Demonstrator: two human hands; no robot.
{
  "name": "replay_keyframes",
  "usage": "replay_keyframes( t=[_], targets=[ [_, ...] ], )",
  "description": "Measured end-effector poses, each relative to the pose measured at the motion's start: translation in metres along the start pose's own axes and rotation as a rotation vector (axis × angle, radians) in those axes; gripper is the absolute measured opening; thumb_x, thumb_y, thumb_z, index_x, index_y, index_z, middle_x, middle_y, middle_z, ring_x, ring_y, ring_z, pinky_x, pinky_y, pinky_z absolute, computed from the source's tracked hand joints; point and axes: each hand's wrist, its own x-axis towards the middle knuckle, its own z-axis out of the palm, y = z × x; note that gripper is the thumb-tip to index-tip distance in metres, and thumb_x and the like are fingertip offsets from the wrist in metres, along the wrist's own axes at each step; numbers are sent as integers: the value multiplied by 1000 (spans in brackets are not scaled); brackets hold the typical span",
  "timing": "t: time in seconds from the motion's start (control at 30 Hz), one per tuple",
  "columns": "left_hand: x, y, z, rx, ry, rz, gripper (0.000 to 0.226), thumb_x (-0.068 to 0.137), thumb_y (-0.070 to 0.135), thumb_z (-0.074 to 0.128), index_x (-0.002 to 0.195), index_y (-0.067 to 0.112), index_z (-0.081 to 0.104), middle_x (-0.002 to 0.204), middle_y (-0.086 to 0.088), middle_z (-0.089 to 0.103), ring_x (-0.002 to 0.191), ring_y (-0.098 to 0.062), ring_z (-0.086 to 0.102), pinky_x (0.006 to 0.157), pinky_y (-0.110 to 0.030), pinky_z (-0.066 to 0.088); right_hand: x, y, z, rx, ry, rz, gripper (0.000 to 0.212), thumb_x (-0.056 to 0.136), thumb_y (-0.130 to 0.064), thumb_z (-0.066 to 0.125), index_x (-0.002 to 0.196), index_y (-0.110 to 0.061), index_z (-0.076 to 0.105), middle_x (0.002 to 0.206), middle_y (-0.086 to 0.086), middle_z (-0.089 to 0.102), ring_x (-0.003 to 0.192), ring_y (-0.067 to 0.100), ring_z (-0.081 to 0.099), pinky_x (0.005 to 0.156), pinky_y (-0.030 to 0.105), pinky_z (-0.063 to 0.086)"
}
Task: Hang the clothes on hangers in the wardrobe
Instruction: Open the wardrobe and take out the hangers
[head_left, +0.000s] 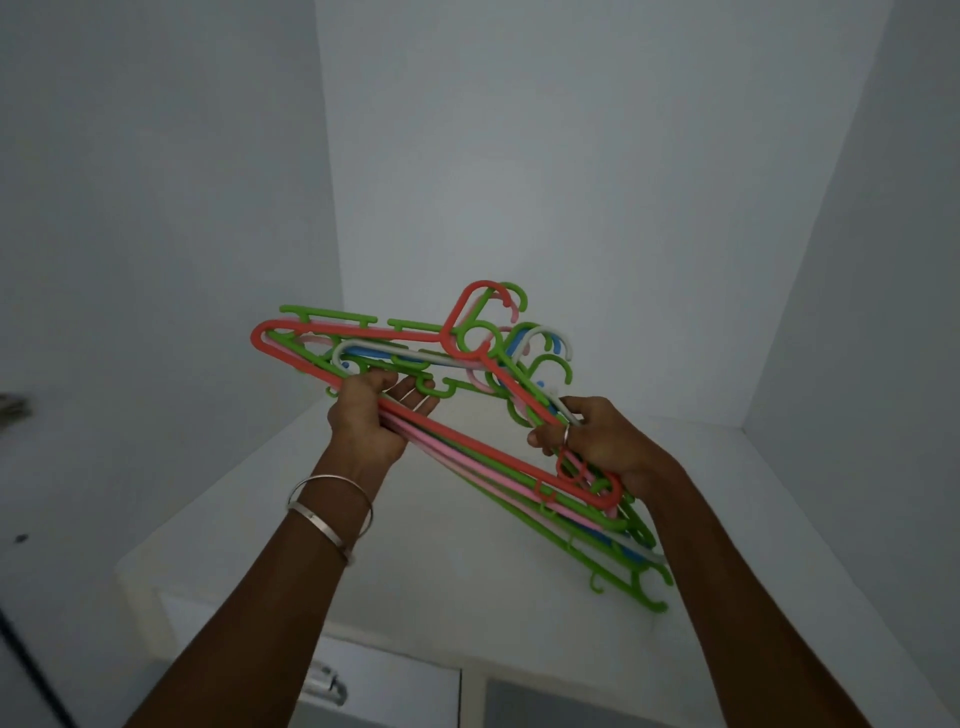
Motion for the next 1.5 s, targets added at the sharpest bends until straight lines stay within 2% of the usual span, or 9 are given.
replay_keyframes(
  t=[0.2,0.43,0.63,0.77,0.9,1.03,1.17,1.4,1.5],
  targets=[
    [-72,45,-33,42,-46,32,11,91,4,46,95,2,56,112,-25,64,100,-39,66,78,-52,55,-63,-25,43,18,16,-42,26,76,-15,78,98,-4,69,75,12,64,51,17,55,51,27,50],
    [-161,75,-93,89,-107,38,10,93,10,49,92,7,59,110,-23,65,85,-35,67,79,-47,56,-158,-27,102,83,23,-65,20,75,-16,80,93,-9,72,73,11,65,52,18,55,50,26,49],
    [-246,85,-137,161,-109,24,9,91,11,56,92,7,63,104,-22,67,88,-33,67,82,-47,55,-236,-9,136,226,-16,-33,21,73,-16,81,93,-14,75,78,16,65,67,31,53,66,40,48],
    [-298,92,-154,173,-129,44,9,91,12,58,89,7,66,101,-21,69,86,-32,68,81,-49,55,-277,-12,147,241,-40,-38,41,59,-30,86,95,-15,75,81,16,67,69,31,55,70,43,47],
    [-346,89,-180,169,-88,52,7,90,11,59,89,8,66,96,-19,70,77,-29,71,76,-46,58,-318,-11,155,227,-98,-43,44,56,-31,85,94,-12,74,80,16,65,65,30,55,66,40,46],
    [-404,80,-215,164,0,77,5,87,11,62,84,11,66,86,-16,72,69,-26,71,75,-42,58,-369,2,173,245,-173,-57,30,68,-15,83,95,-5,72,77,17,64,60,26,55,61,36,44],
    [-472,62,-253,154,62,106,5,87,10,63,84,11,67,92,-18,72,81,-28,69,78,-43,57,-428,18,185,251,-269,-44,33,66,-14,83,97,-10,74,78,12,68,63,20,62,64,34,47],
    [-588,69,-323,93,190,197,8,87,10,63,93,7,67,100,-20,71,95,-32,68,81,-47,54,-511,21,238,295,-491,-47,43,62,-15,80,104,-11,71,69,9,65,48,20,57,45,23,43],
    [-631,87,-357,66,252,253,12,87,13,62,95,5,67,101,-18,70,96,-31,66,79,-47,56,-533,12,275,273,-570,-73,50,62,-17,82,110,-12,68,78,11,70,60,24,63,54,29,50]
  ],
)
